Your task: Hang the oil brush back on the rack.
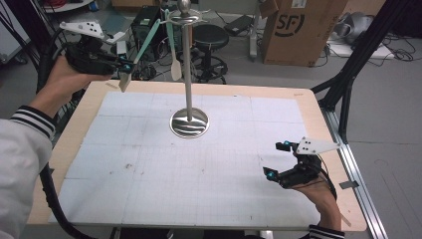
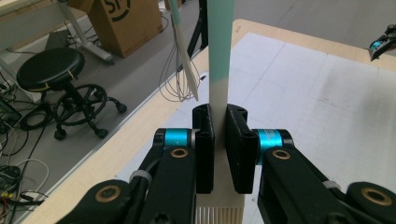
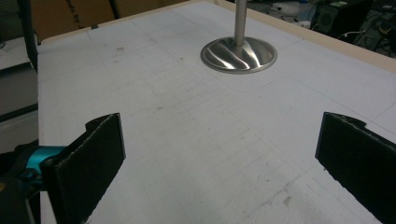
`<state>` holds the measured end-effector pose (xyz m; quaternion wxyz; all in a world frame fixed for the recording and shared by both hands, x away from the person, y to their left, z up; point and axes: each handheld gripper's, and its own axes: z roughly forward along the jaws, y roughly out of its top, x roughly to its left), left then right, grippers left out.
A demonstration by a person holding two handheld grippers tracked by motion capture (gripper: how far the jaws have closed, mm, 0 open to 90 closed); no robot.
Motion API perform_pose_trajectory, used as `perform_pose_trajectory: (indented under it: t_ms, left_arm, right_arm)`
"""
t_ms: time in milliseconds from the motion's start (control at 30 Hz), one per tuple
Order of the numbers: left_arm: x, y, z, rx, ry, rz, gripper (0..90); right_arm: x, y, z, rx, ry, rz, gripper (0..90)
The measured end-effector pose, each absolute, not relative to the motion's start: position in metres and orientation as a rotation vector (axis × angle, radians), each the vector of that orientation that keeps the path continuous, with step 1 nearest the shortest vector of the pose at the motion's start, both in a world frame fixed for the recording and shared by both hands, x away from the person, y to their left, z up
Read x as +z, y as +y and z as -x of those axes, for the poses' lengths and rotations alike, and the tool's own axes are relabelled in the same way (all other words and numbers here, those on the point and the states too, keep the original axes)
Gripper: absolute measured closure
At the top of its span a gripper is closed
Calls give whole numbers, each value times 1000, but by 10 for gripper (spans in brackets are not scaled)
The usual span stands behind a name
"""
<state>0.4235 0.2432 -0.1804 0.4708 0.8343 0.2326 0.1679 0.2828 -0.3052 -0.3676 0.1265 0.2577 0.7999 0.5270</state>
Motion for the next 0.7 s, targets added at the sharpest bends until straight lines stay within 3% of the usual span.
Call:
perform_pose_trajectory:
  t_ms: [700]
  left_arm:
    - [-194,212,-445,358,567,-2065,801]
  right_arm:
    - [-368,-307,-286,1548,2323,-757,1]
